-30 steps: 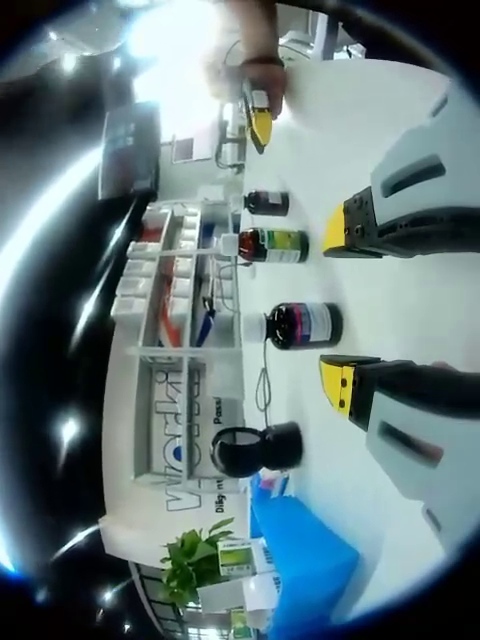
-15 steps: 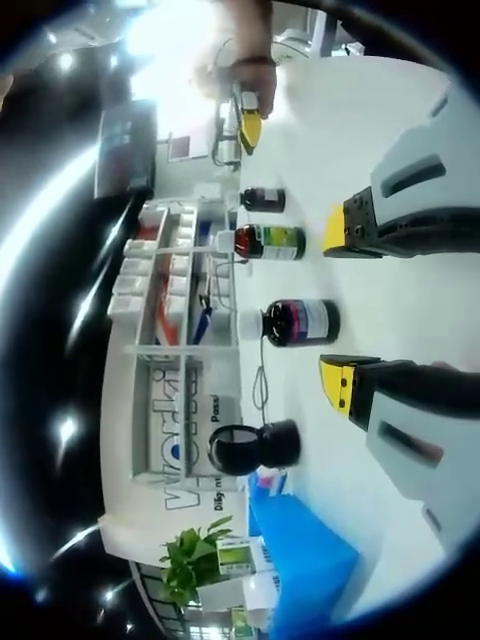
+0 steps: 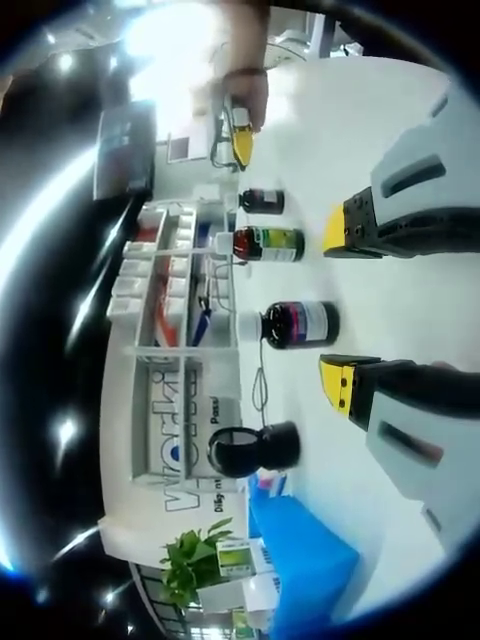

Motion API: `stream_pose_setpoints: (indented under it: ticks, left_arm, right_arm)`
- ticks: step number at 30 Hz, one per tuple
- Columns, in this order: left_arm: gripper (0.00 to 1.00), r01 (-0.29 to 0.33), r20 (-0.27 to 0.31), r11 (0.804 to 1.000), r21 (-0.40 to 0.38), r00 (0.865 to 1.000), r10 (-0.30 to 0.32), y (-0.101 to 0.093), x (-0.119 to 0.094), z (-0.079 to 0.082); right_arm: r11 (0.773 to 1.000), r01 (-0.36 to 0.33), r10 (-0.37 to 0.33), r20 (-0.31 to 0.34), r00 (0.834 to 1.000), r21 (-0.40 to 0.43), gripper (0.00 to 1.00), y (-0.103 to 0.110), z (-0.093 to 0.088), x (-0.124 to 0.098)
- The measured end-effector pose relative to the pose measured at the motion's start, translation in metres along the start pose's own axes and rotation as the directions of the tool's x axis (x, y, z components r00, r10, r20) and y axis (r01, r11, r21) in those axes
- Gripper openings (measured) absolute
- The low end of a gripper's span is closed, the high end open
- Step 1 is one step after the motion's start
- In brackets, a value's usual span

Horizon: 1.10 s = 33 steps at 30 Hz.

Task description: Rotate the medicine bottle to make it face forward pick up the medicine bottle inspect the drug traceability code place the medicine on the table

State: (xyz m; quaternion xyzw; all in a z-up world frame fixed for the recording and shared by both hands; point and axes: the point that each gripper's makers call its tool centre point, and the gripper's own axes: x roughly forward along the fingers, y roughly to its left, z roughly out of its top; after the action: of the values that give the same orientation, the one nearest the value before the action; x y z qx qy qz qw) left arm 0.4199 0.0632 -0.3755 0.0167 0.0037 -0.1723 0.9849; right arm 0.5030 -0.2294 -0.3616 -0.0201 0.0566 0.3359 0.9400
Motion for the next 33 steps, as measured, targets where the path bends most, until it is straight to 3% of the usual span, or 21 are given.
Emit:
stream_pose_setpoints:
  ticks: [16,27,33]
  left_arm:
    - [0.29,0.004,-0.004,1.0,0.002,1.0,-0.004,-0.001,0.001,0.0]
    - [0.29,0.002,-0.004,1.0,0.004,1.0,-0.002,0.0,0.001,-0.001]
    - [0.29,0.002,-0.002,1.0,-0.002,1.0,-0.002,0.0,0.001,0.0]
  right_arm:
    - [0.999,0.019,-0.018,-0.025,1.0,0.03,0.34,-0.008,0.0,0.02]
    - [0.992,0.124,-0.123,-0.068,0.99,0.017,0.37,-0.009,-0.013,0.037]
    - [0.985,0.166,-0.163,-0.055,0.985,0.048,0.37,-0.005,-0.013,0.041]
